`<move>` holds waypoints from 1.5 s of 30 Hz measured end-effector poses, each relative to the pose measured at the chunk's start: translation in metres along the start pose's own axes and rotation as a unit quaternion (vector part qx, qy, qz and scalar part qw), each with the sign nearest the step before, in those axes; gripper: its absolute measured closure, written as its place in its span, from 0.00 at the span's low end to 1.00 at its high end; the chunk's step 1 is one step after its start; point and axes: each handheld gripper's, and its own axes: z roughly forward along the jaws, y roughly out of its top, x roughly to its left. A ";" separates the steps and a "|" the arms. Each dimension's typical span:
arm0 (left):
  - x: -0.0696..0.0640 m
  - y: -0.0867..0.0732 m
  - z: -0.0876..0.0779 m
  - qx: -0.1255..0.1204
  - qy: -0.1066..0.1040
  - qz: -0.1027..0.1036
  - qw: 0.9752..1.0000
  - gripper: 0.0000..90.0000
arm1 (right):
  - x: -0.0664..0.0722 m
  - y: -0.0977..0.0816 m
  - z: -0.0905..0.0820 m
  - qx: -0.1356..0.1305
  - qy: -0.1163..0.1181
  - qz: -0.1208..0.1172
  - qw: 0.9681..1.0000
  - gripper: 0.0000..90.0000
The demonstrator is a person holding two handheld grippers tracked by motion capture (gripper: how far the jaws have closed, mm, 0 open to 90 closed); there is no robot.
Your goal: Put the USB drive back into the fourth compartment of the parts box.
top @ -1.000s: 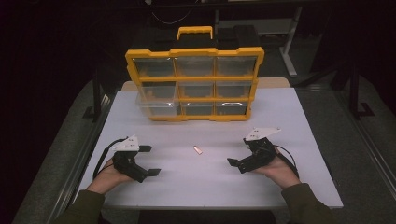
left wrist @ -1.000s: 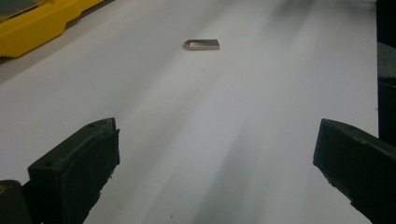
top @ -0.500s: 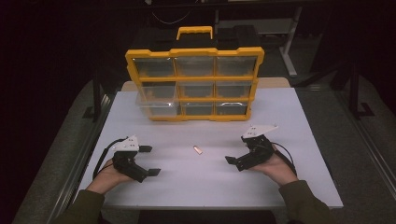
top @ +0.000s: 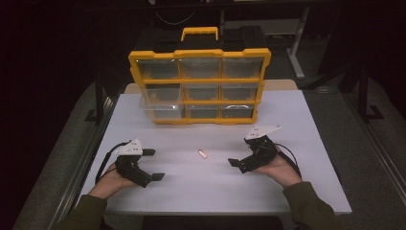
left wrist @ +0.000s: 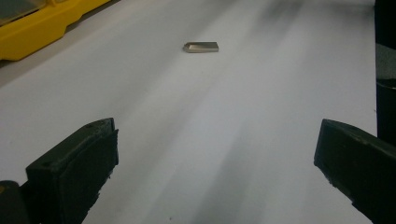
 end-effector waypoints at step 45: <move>-0.001 0.000 0.001 -0.001 0.002 0.003 1.000 0.00 | 0.003 0.031 0.025 0.008 0.024 -0.016 1.000 0.00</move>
